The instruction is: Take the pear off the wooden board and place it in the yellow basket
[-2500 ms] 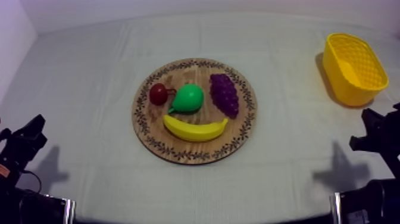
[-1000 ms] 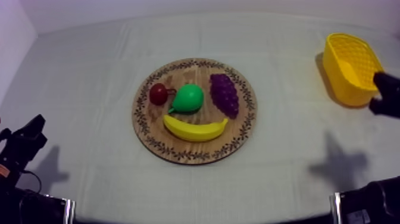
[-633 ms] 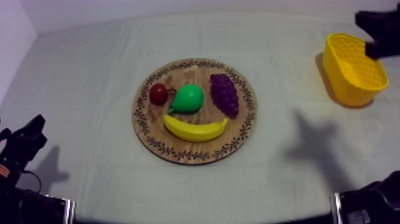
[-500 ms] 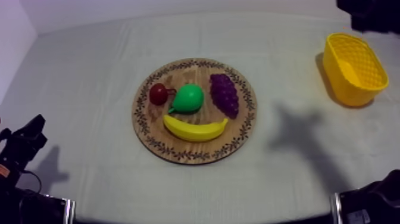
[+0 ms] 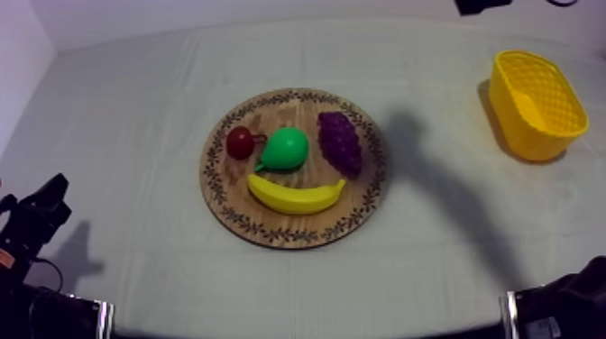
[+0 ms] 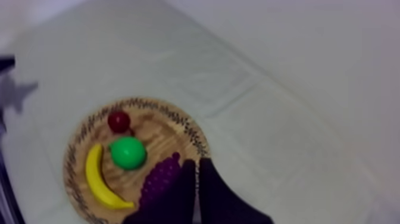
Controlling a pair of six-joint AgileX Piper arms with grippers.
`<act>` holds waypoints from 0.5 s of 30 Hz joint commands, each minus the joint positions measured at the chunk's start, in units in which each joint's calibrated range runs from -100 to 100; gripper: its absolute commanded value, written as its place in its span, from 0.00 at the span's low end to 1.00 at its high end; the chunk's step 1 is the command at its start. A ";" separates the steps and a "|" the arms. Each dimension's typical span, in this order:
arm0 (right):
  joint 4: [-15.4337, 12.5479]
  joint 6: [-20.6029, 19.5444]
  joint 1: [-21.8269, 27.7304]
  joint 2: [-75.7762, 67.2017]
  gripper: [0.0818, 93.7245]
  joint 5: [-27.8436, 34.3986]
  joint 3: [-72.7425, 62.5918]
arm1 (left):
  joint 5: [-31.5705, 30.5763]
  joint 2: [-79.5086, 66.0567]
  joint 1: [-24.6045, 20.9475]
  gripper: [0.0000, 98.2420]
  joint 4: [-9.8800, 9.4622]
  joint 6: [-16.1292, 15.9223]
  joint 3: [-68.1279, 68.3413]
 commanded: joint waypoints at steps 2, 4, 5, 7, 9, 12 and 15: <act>0.05 10.67 -0.95 5.09 0.00 2.18 -2.11 | 0.01 0.00 0.01 0.00 -0.02 -0.01 0.02; 0.45 11.99 -1.54 7.72 0.01 2.93 -3.33 | 0.01 0.00 0.01 0.00 -0.02 0.00 0.02; 0.73 12.50 -1.85 9.09 0.01 3.33 -4.02 | 0.01 0.00 0.01 0.00 -0.02 -0.01 0.02; 1.35 13.72 -2.48 11.81 0.02 4.10 -5.34 | 0.01 0.00 0.01 0.00 -0.02 0.00 0.02; 1.98 15.05 -3.09 14.27 0.03 4.78 -6.29 | 0.01 0.00 0.01 0.00 -0.02 -0.01 0.02; 3.29 17.24 -3.95 17.67 0.06 6.36 -7.56 | 0.01 0.00 0.01 0.00 -0.02 0.00 0.02; 4.30 19.16 -4.76 20.66 0.10 7.31 -8.20 | 0.01 0.00 0.01 0.00 -0.02 0.00 0.02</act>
